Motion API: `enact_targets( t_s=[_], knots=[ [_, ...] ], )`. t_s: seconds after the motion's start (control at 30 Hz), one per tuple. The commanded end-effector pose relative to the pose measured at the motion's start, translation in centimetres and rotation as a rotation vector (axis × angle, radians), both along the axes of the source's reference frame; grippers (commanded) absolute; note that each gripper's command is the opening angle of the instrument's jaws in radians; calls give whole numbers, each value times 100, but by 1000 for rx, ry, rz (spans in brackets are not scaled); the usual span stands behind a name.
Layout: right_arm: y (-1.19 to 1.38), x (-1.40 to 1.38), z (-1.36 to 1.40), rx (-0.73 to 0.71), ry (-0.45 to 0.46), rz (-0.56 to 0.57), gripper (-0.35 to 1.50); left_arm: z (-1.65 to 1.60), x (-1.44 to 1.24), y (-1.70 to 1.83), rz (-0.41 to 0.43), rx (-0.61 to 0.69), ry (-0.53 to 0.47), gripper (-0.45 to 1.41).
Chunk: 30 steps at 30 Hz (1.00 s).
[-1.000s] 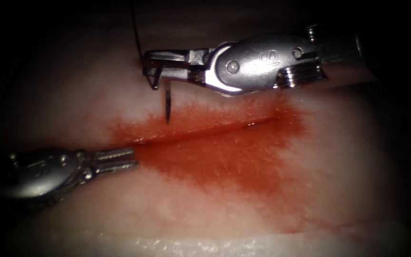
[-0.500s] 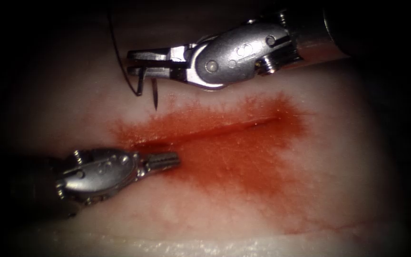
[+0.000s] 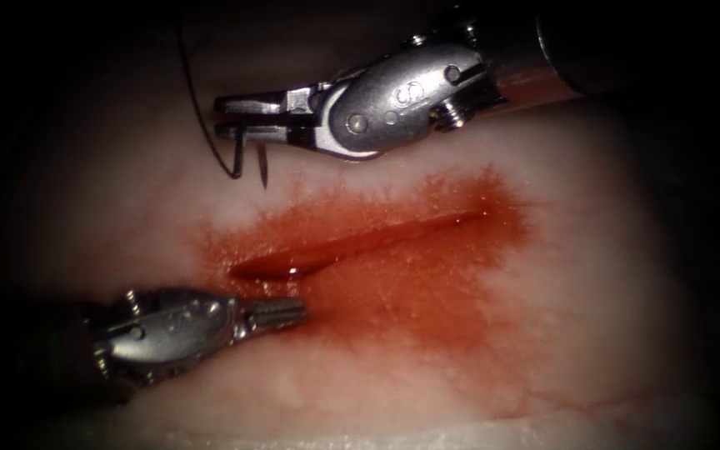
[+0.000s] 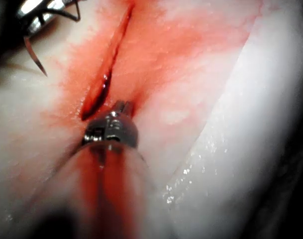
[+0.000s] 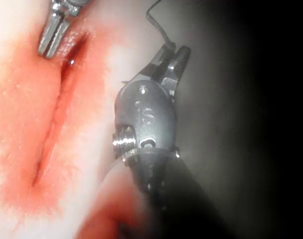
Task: Wound Closure
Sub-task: Push needle through skin above incision with right needle driver
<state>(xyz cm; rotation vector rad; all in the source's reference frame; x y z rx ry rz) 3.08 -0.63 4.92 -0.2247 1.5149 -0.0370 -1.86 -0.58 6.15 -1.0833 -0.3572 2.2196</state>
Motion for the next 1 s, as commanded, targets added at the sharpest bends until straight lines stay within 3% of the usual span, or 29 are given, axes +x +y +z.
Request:
enact_targets(
  t_s=[0.03, 0.6, 1.0],
  knots=[
    [-1, 7, 5, -2, 1, -1, -35, 6, -6, -2, 0, 0, 0, -22],
    [-17, 18, 18, -40, 6, -27, -35, 5, -3, -1, 2, 2, -2, -23],
    [-66, 3, 46, -107, -24, -83, -35, 5, 0, 1, 2, 8, -5, -25]
  ],
)
